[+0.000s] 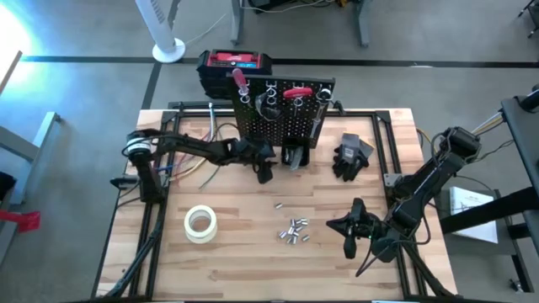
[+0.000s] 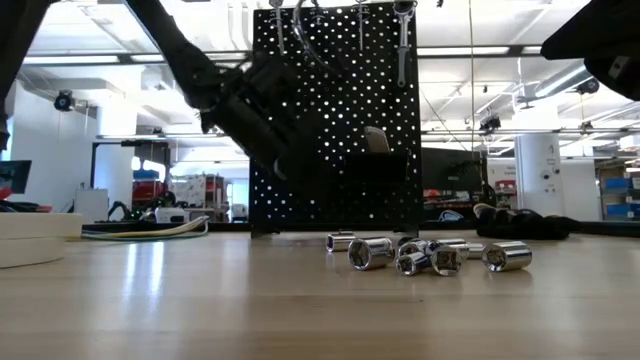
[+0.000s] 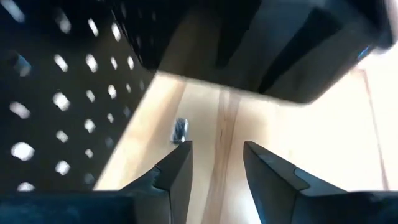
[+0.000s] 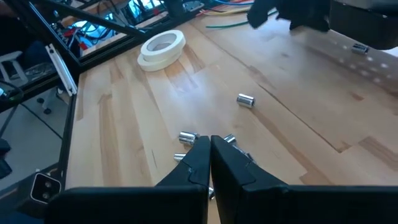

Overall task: Hang tools onto peg board
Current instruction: Put the socket into the black bin on the peg board

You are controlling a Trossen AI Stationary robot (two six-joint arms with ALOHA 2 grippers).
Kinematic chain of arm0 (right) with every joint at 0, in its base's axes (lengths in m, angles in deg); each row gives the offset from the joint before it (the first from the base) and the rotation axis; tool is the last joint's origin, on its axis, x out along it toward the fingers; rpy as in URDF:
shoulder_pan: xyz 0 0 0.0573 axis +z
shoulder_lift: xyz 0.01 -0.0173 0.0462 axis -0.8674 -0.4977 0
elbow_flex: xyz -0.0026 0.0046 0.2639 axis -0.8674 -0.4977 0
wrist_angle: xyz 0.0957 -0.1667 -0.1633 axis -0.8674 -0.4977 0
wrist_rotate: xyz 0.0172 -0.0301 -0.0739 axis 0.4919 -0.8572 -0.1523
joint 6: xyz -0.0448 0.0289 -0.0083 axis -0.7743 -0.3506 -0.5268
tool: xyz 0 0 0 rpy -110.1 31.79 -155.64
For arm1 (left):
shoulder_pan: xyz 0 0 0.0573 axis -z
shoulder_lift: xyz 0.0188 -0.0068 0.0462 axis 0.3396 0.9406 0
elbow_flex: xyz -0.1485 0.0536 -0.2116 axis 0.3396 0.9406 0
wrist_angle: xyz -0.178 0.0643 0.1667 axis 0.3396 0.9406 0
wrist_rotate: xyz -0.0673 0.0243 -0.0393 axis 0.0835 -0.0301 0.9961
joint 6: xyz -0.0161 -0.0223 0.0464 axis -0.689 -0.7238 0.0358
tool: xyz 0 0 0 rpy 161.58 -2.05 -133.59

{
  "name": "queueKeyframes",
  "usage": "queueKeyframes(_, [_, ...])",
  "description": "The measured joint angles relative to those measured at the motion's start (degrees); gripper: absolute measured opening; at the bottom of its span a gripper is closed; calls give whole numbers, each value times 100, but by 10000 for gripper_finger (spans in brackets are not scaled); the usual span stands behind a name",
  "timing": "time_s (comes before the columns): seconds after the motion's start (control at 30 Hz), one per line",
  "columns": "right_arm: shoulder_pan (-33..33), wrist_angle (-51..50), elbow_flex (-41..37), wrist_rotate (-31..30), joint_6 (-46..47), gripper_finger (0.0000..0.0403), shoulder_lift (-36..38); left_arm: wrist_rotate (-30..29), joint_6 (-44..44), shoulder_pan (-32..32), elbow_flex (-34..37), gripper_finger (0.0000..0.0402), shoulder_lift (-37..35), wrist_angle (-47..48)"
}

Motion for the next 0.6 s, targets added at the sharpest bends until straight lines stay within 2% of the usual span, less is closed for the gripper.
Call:
queueKeyframes(0.13, [-22, -1, -2, -66, 14, 2, 0, -4, -94, 27, -10, 119, 377, -119])
queueKeyframes(0.23, [-210, -271, -2, -662, 376, 2, 0, -10, -288, 31, -100, 117, 609, -134])
queueKeyframes(0.3, [-483, -693, 0, -773, 739, 2, -32, -173, -377, 34, -227, 117, 793, -233])
queueKeyframes(0.47, [-1129, -1780, -34, -254, 1705, 2, -178, -716, -490, 42, -712, 117, 1300, -275])
queueKeyframes(0.6, [-1253, -1635, -80, 170, 1799, 2, -372, -934, -492, 70, -1129, 117, 1590, -33])
